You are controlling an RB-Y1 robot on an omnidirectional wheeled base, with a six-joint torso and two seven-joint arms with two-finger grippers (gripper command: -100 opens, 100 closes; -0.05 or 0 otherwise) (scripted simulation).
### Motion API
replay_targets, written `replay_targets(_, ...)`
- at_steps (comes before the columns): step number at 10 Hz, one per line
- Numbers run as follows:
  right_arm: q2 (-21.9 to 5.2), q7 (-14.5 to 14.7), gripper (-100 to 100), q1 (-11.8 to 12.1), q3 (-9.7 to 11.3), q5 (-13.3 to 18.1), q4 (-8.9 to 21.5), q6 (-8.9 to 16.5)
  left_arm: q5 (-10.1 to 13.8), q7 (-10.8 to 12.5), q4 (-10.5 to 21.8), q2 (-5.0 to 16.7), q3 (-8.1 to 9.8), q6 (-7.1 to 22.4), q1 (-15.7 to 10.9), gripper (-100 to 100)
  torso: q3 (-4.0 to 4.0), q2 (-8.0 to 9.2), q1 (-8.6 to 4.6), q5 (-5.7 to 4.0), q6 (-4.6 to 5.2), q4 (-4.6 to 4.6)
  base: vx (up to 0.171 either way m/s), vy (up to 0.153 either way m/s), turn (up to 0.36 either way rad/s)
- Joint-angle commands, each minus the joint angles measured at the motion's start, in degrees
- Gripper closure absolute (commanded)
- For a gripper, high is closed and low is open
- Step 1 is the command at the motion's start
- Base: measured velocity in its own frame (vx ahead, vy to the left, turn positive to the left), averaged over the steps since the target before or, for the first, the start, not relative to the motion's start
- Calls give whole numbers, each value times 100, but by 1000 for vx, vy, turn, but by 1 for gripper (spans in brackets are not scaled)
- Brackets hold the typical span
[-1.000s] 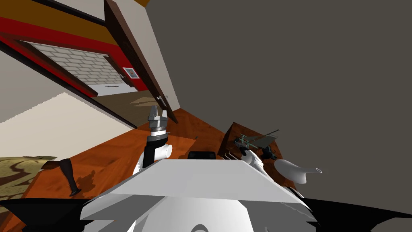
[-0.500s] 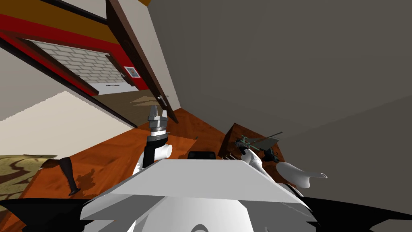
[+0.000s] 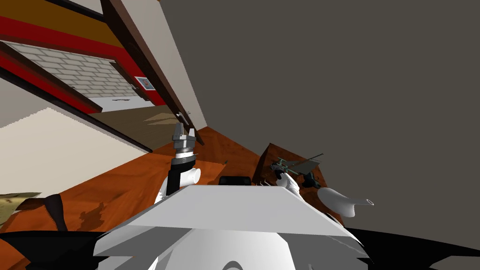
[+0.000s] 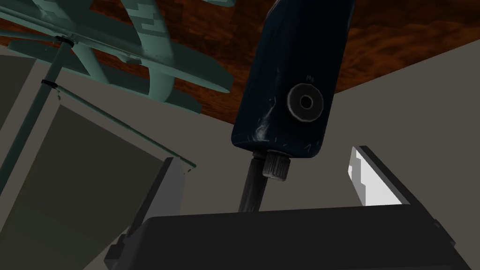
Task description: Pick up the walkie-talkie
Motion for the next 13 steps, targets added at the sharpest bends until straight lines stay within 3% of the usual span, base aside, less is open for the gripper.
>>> replay_targets(1, 0, 0, 100, 0, 0, 0, 0, 0, 0, 0, 0, 0, 0, 0, 0, 0, 0, 0, 0, 0, 0, 0, 6, -8, 5)
replay_targets(5, -3, -6, 100, 1, -6, -4, 1, 4, 0, 0, 0, 0, 0, 0, 0, 0, 8, 14, 16, 2, -5, 3, 0, 0, 0)
replay_targets(6, -4, -6, 0, 1, -6, -3, 1, 4, 0, 0, 0, 0, 0, 0, 0, 0, 8, 14, 16, 2, -5, 3, 0, 0, 0)
replay_targets(7, -207, -84, 100, 60, 108, -202, -18, 10, 0, 0, 0, 0, 0, 0, 0, 0, 8, 14, 16, 1, -5, 2, -70, 75, 150)
replay_targets(12, -563, -223, 100, 75, 250, -515, 77, -35, 0, 0, 0, -1, -1, 0, -1, 0, 8, 17, 25, -5, -12, 0, -46, 64, 56)
replay_targets(13, -515, -199, 100, 97, 234, -472, 42, -36, 0, 0, 0, -1, -1, 0, -1, 0, 8, 16, 26, -3, -12, 1, -13, 23, 0)
